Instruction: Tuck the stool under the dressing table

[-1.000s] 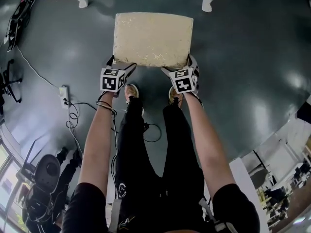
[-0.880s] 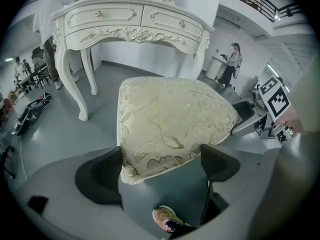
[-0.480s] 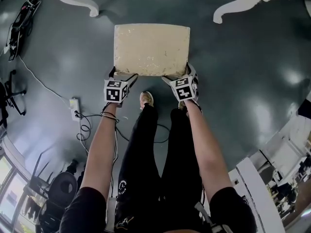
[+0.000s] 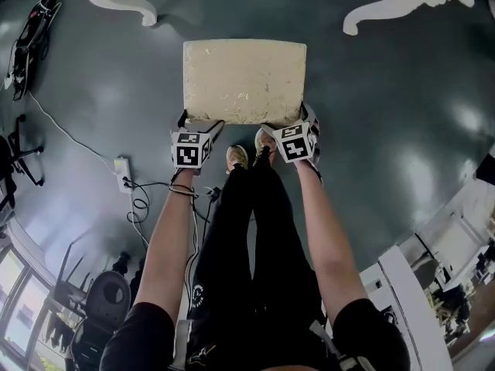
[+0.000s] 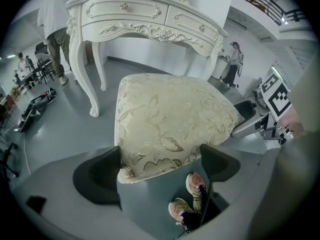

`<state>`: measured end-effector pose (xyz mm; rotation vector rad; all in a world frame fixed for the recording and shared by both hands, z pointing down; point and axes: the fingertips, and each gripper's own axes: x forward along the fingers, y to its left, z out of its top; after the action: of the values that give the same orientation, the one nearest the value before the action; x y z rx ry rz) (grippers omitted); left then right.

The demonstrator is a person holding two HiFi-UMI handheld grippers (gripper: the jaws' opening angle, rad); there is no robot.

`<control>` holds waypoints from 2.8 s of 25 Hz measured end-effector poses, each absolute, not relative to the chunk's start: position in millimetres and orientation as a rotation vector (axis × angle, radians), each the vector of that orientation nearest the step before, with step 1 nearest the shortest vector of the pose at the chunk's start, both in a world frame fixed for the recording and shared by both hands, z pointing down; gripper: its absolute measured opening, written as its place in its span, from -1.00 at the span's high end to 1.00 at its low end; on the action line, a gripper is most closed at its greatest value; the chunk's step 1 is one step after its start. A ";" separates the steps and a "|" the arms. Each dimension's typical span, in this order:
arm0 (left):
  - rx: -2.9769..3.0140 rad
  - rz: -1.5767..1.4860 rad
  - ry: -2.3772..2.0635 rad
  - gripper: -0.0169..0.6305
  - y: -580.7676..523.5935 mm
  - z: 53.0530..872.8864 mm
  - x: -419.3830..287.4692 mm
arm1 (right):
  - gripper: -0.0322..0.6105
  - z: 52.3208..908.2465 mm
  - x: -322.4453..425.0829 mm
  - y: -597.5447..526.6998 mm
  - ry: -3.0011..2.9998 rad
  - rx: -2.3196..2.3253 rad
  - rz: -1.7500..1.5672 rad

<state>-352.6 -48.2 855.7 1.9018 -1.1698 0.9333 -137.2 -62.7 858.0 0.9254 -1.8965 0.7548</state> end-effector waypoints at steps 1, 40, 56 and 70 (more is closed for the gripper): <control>1.894 0.938 -1.166 -0.60 -47.5 856.1 -351.5 | -0.96 857.9 -136.0 -63.8 -1.894 0.922 0.747; 1.940 0.867 -1.278 -0.60 -281.6 853.3 -317.4 | -0.96 855.4 -100.7 -298.9 -1.966 1.030 0.704; 1.956 0.747 -1.457 -0.60 -387.8 846.9 -327.1 | -0.87 852.5 -99.6 -397.4 -1.970 1.252 0.635; 1.940 0.644 -1.617 -0.60 -461.5 843.7 -325.3 | -0.75 847.8 -92.2 -465.8 -1.963 1.470 0.604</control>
<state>-325.3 -461.5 843.7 1.9398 -1.6171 0.6438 -92.2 -465.8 847.8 1.4703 -1.9627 0.6040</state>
